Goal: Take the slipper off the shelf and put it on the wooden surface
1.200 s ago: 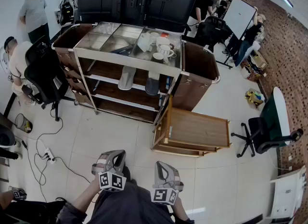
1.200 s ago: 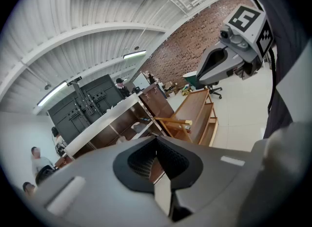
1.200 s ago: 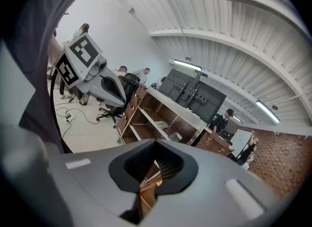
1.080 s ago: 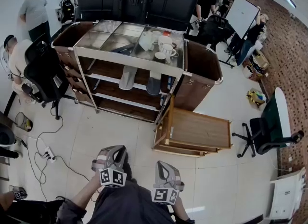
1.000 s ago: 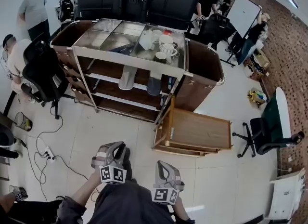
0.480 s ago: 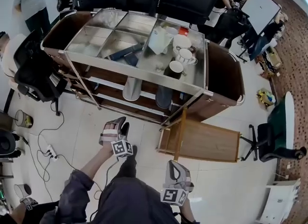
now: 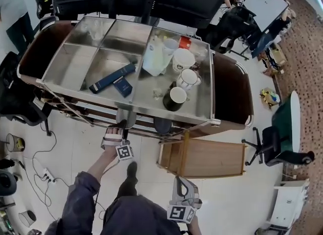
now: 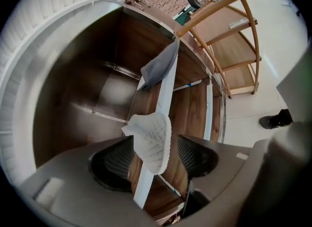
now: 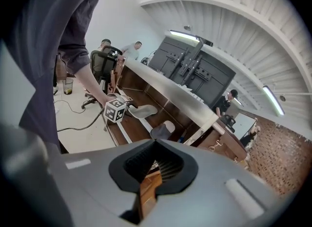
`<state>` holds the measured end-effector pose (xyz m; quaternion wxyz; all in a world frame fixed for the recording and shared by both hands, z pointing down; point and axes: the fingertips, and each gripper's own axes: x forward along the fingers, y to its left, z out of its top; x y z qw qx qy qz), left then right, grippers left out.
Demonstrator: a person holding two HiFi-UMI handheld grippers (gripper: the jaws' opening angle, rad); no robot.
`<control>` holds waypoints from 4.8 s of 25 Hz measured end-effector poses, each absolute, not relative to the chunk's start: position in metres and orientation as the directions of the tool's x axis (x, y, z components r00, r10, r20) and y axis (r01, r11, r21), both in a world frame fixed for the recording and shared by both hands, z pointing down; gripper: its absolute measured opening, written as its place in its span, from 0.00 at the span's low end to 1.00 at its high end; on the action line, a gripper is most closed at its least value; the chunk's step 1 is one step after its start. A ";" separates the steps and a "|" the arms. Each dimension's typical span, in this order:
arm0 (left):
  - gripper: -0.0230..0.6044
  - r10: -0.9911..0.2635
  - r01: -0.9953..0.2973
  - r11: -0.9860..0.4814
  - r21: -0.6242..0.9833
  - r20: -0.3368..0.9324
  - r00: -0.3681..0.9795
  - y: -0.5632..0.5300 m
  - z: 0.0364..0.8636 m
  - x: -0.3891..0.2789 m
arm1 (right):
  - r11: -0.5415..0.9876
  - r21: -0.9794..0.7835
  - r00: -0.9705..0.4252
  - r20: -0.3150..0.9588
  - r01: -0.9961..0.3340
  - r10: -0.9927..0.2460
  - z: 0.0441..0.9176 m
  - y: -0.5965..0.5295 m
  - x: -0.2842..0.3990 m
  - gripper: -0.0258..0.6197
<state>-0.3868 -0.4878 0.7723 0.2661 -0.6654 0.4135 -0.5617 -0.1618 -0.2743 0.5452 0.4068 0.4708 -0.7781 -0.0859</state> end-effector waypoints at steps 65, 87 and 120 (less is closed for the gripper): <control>0.66 -0.430 -0.195 -0.898 -0.395 0.882 0.194 -0.206 0.884 0.183 | 0.299 0.446 0.011 0.571 -0.844 -0.821 0.564 -0.030 0.346 0.04; 0.18 -0.784 -0.609 -0.612 -0.505 0.492 0.379 0.076 0.633 0.179 | 0.576 0.468 -0.349 0.487 -0.670 -0.801 0.586 0.104 0.294 0.04; 0.06 -0.747 -0.598 -0.663 -0.450 0.453 0.487 0.234 0.572 0.239 | 0.640 0.462 -0.399 0.517 -0.614 -0.757 0.584 0.222 0.289 0.04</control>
